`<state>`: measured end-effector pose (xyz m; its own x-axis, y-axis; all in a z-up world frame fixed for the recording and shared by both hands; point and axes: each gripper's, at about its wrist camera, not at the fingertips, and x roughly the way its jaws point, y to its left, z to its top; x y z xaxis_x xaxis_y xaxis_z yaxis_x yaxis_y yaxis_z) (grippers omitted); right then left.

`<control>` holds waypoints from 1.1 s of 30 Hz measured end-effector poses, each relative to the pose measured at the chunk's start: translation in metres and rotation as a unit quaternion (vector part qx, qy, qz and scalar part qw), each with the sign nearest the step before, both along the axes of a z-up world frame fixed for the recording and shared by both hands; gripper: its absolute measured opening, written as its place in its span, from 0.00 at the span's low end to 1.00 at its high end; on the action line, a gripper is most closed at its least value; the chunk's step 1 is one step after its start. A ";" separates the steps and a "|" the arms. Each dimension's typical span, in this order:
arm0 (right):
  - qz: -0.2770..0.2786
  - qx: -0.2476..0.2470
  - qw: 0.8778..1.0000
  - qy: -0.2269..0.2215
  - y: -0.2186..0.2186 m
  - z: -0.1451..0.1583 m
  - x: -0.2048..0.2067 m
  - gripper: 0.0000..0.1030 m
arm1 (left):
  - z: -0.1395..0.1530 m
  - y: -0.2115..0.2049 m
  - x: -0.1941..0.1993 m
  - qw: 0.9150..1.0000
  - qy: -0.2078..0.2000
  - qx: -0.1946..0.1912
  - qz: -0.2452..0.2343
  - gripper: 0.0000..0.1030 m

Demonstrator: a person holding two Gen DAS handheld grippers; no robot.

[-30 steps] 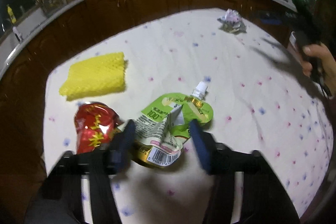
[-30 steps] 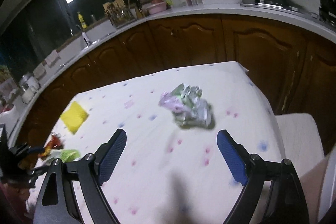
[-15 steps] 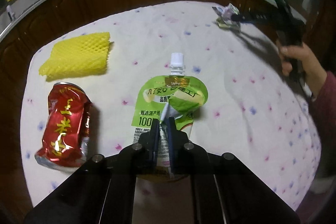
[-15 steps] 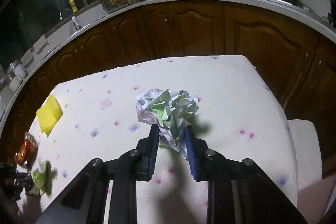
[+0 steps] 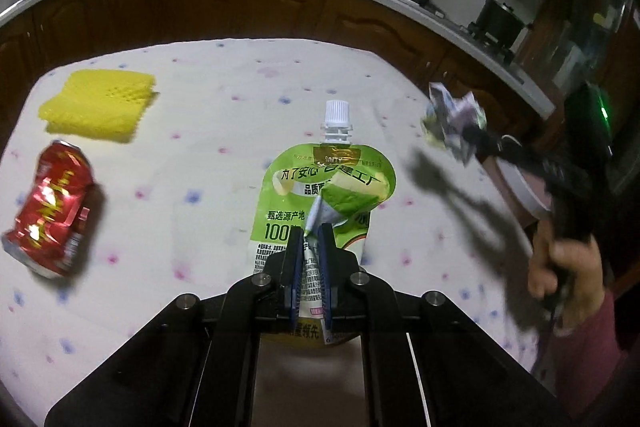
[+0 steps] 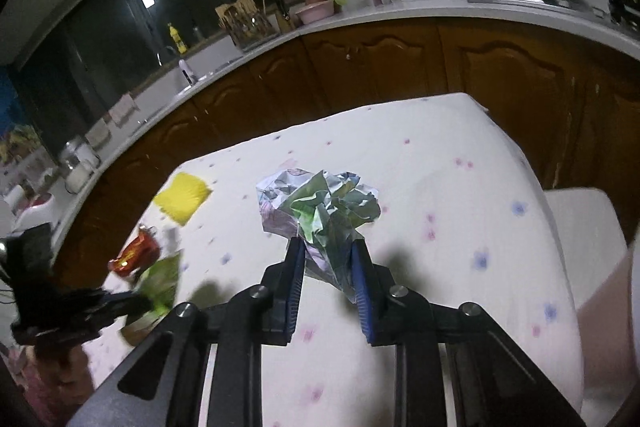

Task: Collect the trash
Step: 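Carry the pouch and foil wrapper over the bin and open both tools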

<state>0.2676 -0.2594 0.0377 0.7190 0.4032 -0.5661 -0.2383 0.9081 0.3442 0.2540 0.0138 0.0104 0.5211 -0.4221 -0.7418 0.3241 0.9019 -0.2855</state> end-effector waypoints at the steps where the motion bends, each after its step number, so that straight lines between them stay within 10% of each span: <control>1: -0.001 0.001 1.000 0.000 -0.001 0.000 -0.008 0.23 | 0.000 -0.005 -0.001 1.000 0.001 -0.004 0.000 0.06; 33: -0.074 0.040 0.996 -0.008 -0.051 -0.012 -0.113 0.24 | 0.014 -0.100 -0.045 0.999 -0.022 0.014 -0.028 0.07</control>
<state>0.1544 -0.3101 0.0262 0.7821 0.3355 -0.5251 -0.1099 0.9037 0.4138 0.2093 -0.0860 0.0246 0.5303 -0.4303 -0.7305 0.3856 0.8898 -0.2442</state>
